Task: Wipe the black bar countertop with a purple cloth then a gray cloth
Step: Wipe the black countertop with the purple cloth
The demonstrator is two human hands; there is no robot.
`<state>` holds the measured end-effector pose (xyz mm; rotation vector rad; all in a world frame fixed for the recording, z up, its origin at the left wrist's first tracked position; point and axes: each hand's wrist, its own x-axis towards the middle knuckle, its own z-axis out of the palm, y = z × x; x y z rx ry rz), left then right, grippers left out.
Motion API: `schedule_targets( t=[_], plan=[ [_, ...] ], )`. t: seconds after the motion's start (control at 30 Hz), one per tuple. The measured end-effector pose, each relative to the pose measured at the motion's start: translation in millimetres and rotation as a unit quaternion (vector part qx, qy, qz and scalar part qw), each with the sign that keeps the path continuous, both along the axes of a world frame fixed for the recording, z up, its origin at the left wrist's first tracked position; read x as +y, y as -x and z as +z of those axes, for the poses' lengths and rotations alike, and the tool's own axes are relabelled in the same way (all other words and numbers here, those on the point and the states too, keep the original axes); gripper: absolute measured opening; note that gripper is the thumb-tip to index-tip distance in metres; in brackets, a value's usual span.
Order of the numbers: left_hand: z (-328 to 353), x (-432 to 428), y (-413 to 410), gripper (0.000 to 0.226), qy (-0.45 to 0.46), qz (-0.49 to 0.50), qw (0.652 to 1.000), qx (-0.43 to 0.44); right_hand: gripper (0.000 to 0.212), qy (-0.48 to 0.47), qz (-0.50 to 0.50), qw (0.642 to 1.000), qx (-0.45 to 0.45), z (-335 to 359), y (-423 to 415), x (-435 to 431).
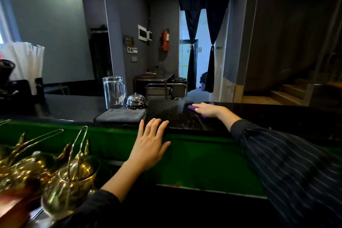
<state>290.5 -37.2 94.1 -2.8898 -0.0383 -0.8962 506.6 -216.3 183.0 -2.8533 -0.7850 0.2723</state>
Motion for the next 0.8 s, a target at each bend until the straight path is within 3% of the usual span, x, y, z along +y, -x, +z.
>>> schedule_targets(
  t=[0.1,0.3,0.47,0.57,0.63,0.73,0.8],
  plan=[
    [8,-5,2,0.082,0.009,0.009,0.998,0.054,0.058,0.016,-0.049,0.997,-0.055,-3,26,39],
    [23,-4,14,0.086,-0.017,0.023,0.992,0.124,0.051,0.006,0.137,0.99,-0.034,-3,94,96],
    [27,-9,23,0.087,0.005,0.017,0.991,0.135,0.046,-0.029,0.176,0.984,-0.02,-3,114,41],
    [29,-11,28,0.09,0.012,0.014,0.987,0.159,0.044,-0.039,0.115,0.992,-0.009,-5,93,-12],
    [30,-14,31,0.092,0.018,0.01,0.984,0.178,0.045,-0.043,0.011,0.999,-0.027,-7,78,-37],
    [34,-16,31,0.094,0.017,0.009,0.979,0.201,0.049,-0.018,-0.177,0.981,-0.084,-11,83,-28],
    [37,-17,30,0.094,0.019,0.013,0.977,0.211,0.05,0.002,-0.216,0.971,-0.103,-10,101,-2]
  ],
)
